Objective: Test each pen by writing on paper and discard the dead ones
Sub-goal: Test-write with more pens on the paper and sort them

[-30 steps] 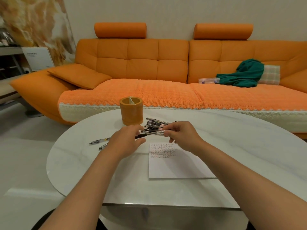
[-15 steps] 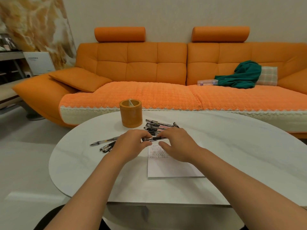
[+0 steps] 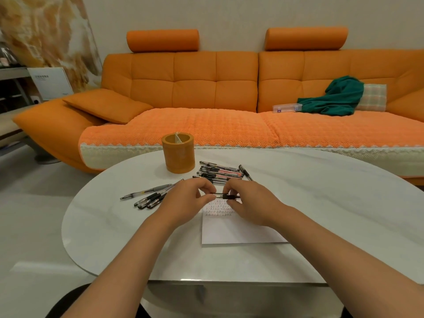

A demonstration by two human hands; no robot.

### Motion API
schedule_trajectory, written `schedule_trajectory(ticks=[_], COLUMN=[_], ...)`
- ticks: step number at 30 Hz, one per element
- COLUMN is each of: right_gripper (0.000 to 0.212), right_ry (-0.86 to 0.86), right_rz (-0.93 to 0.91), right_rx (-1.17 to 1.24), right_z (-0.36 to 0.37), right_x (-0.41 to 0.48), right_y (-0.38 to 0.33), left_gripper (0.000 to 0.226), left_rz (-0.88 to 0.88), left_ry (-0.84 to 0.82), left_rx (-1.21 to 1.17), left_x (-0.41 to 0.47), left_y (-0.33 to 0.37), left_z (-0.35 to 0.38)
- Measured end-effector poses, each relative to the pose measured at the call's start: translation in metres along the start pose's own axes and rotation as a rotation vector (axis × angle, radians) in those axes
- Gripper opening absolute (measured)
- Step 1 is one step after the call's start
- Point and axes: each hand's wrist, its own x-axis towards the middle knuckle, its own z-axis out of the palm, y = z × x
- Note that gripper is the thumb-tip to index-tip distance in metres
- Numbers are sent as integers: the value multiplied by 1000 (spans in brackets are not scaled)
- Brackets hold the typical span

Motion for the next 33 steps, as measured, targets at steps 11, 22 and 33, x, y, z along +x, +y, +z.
schedule_trajectory(ticks=[11, 22, 33], right_gripper=[24, 28, 44], right_ry=[-28, 15, -95], right_rz=[-21, -51, 111], right_rx=[-22, -233, 148], right_z=[3, 6, -4], right_x=[-1, 1, -2], right_y=[11, 18, 29], left_gripper=[10, 14, 14], left_rz=[161, 128, 15], left_ry=[16, 6, -39], left_rx=[-50, -80, 68], left_x=[13, 17, 19], left_y=[4, -2, -9], left_z=[26, 31, 26])
